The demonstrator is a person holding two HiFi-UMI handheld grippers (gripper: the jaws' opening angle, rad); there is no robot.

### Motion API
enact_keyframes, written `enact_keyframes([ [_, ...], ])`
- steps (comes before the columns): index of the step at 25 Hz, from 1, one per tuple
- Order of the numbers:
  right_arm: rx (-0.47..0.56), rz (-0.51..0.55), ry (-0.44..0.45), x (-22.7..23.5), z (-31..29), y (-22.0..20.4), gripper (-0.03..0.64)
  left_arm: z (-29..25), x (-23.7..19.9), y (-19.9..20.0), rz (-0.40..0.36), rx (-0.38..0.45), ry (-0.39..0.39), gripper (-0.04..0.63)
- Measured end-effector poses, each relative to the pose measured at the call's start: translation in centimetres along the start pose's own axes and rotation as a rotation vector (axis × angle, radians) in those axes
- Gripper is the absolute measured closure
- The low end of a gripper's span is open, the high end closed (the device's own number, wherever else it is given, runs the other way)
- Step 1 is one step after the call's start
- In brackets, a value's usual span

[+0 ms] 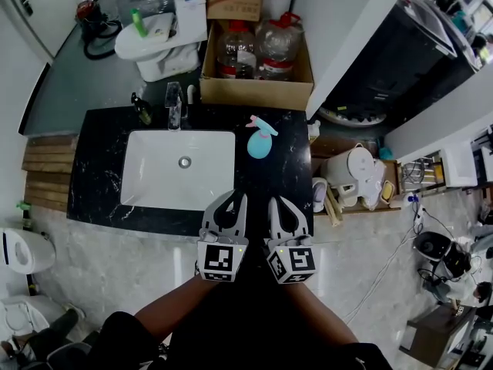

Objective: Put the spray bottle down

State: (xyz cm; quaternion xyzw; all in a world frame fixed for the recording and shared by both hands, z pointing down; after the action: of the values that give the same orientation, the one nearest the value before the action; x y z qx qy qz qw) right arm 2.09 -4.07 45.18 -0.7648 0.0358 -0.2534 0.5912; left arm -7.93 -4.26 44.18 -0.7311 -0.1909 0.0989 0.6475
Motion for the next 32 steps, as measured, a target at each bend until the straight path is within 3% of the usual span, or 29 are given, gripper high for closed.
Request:
enact_keyframes([
  [3, -0.005, 0.003, 0.016, -0.3, -0.7, 0.0, 0.601, -0.2, -0.7, 0.0, 0.014, -0.001, 0.010, 0.581],
  [17, -0.029, 0.106, -0.002, 0.3, -2.6, 0.8, 0.601, -2.8, 0.1, 0.2, 0.026, -0.017, -0.035, 0.583],
  [32, -0.025, 0.166, 0.008, 1.9, -4.6, 2.2, 0.601, -5.4, 0.4, 0.0, 0.056, -0.039, -0.029, 0.583],
])
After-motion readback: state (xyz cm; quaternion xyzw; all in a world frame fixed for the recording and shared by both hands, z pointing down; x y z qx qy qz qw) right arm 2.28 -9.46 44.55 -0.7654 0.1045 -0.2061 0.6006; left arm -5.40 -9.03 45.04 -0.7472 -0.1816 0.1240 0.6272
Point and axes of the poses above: the fingertips, and each gripper's own axes: z backward along the fingers, x to its right, y out of its top, the point moved 2 cm from there along z, backward along the fingers, and after that the axes turned 10 degrees about -z, right-handed, at the moved point
